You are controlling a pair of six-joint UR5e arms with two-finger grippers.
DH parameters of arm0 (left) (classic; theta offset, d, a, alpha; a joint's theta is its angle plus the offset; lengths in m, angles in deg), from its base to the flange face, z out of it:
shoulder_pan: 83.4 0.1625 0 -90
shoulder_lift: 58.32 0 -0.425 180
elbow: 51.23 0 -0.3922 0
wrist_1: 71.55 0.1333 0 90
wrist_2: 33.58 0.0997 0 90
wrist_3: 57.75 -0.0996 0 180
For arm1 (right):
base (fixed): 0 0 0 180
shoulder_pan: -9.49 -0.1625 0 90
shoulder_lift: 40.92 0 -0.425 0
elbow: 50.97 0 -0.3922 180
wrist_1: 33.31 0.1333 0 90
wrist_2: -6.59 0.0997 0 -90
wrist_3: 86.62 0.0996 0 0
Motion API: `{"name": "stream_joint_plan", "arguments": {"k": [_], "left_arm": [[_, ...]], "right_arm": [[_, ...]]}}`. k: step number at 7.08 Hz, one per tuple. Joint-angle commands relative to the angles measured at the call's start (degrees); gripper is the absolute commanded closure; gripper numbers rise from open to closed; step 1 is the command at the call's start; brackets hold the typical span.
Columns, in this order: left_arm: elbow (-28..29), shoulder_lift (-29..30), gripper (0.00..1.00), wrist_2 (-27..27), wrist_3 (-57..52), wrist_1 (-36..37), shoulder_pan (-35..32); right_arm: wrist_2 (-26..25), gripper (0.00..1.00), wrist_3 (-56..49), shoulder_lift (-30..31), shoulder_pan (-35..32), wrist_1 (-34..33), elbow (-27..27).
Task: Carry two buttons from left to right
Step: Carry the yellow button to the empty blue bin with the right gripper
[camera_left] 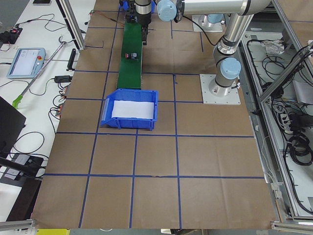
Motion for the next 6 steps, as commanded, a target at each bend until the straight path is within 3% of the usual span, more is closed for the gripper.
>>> {"name": "stream_joint_plan", "arguments": {"k": [1, 3, 5, 6], "left_arm": [[-0.1, 0.0, 0.00, 0.0, 0.0, 0.0, 0.0], [-0.1, 0.0, 0.00, 0.0, 0.1, 0.0, 0.0], [-0.2, 0.0, 0.00, -0.1, 0.1, 0.0, 0.0], [-0.2, 0.0, 0.00, 0.0, 0.0, 0.0, 0.0]], "right_arm": [[-2.5, 0.97, -8.5, 6.2, 6.6, 2.1, 1.1], [-1.9, 0.97, -22.2, 10.8, 18.5, 5.9, 2.6], [-1.9, 0.98, -36.1, 10.1, 27.5, 4.7, 2.0], [-1.6, 0.98, -37.0, 9.1, 30.3, 4.4, 0.5]]}}
